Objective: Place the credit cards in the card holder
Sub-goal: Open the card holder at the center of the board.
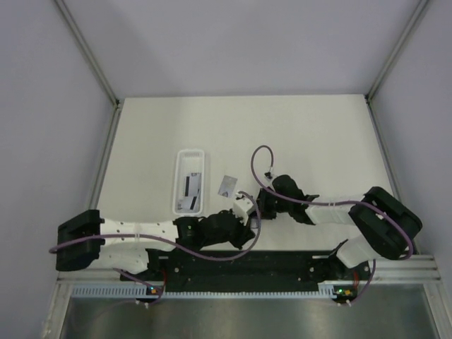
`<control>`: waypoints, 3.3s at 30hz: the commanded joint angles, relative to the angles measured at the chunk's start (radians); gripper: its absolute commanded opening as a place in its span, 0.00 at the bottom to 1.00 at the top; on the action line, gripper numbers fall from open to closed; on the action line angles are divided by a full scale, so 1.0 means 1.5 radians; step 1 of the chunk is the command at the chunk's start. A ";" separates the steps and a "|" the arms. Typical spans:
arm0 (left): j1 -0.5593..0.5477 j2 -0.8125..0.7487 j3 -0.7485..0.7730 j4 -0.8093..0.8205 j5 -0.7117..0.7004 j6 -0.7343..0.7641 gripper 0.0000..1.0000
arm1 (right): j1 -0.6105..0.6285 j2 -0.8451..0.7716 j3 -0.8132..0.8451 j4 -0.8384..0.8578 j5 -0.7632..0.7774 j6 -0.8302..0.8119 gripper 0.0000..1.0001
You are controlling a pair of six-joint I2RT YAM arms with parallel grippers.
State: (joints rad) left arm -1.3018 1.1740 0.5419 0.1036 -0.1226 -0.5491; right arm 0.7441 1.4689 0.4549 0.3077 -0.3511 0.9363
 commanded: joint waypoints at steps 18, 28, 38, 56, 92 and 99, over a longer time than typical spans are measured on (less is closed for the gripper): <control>-0.045 0.145 0.103 -0.131 -0.411 -0.103 0.00 | 0.007 0.025 0.006 -0.001 0.025 -0.007 0.00; -0.012 0.113 0.066 -0.174 -0.472 -0.175 0.00 | 0.006 0.020 -0.002 -0.010 0.033 -0.009 0.00; 0.082 0.202 0.051 -0.056 -0.360 -0.170 0.00 | 0.007 0.012 -0.010 -0.015 0.033 -0.012 0.00; 0.099 0.240 0.029 0.114 -0.237 -0.101 0.00 | 0.006 -0.004 -0.007 -0.037 0.036 -0.019 0.00; 0.102 0.244 0.002 0.044 -0.232 -0.192 0.00 | -0.015 -0.286 -0.057 -0.301 0.158 -0.023 0.00; 0.102 0.247 0.002 0.071 -0.220 -0.163 0.00 | -0.024 -0.271 -0.055 -0.302 0.154 -0.026 0.00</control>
State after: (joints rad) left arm -1.1500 1.5528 0.5663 0.2501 -0.4820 -0.8356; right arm 0.7235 1.0546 0.3790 -0.1326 -0.1390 0.9165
